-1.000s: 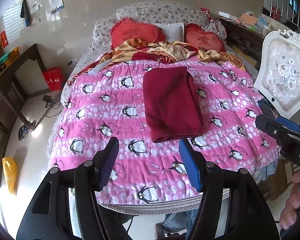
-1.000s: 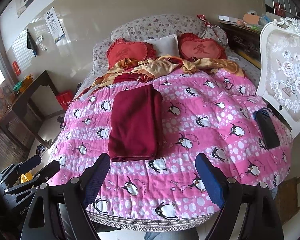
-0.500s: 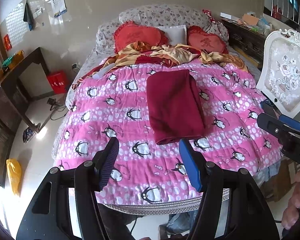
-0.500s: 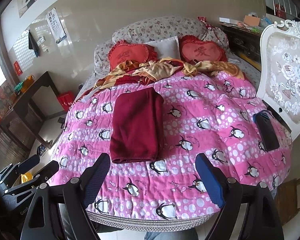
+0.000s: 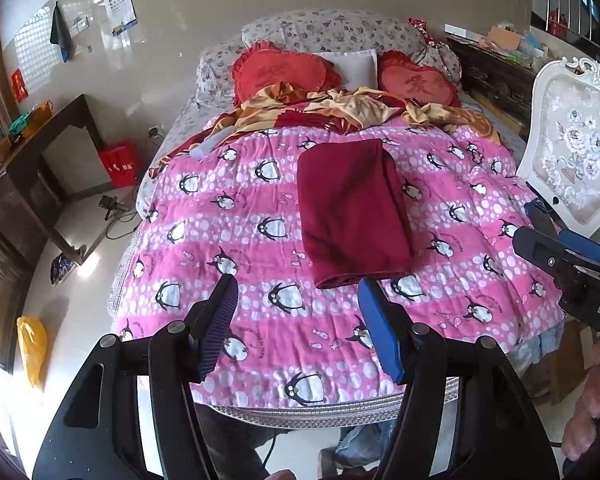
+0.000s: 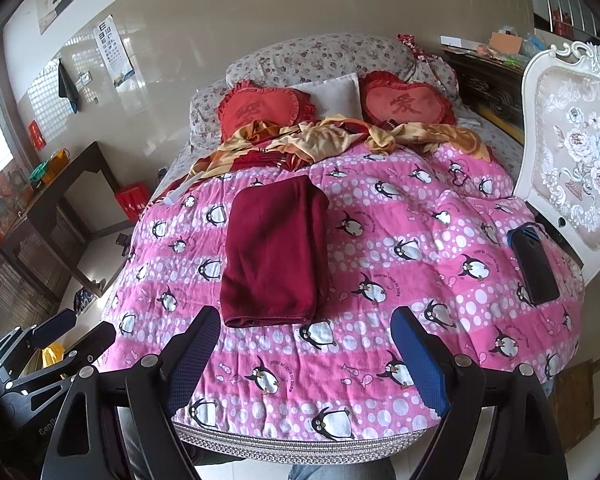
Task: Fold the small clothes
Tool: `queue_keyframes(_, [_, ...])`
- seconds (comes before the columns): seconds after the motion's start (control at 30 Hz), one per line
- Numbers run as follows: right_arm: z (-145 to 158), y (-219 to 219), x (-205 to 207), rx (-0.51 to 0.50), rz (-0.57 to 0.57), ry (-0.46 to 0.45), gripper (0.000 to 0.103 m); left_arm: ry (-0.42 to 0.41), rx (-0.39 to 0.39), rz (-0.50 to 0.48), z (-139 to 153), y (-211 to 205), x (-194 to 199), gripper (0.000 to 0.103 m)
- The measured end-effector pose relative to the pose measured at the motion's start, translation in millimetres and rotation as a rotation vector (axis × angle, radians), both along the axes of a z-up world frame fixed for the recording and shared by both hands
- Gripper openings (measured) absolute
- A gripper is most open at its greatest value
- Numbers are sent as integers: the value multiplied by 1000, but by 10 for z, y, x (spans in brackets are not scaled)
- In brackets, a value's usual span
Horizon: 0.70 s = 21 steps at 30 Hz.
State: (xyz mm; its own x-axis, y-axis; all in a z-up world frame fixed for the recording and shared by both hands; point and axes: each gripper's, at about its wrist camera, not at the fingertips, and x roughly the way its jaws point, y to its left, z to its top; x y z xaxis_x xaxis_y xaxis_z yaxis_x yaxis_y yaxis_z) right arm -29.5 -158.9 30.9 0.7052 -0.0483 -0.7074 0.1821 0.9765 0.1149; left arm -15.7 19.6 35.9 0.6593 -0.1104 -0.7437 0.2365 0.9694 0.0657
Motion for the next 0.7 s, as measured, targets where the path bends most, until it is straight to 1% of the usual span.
queue_keyframes(0.7, [-12, 10, 47, 0, 7, 7, 85, 0, 6, 10, -13, 13, 2, 63])
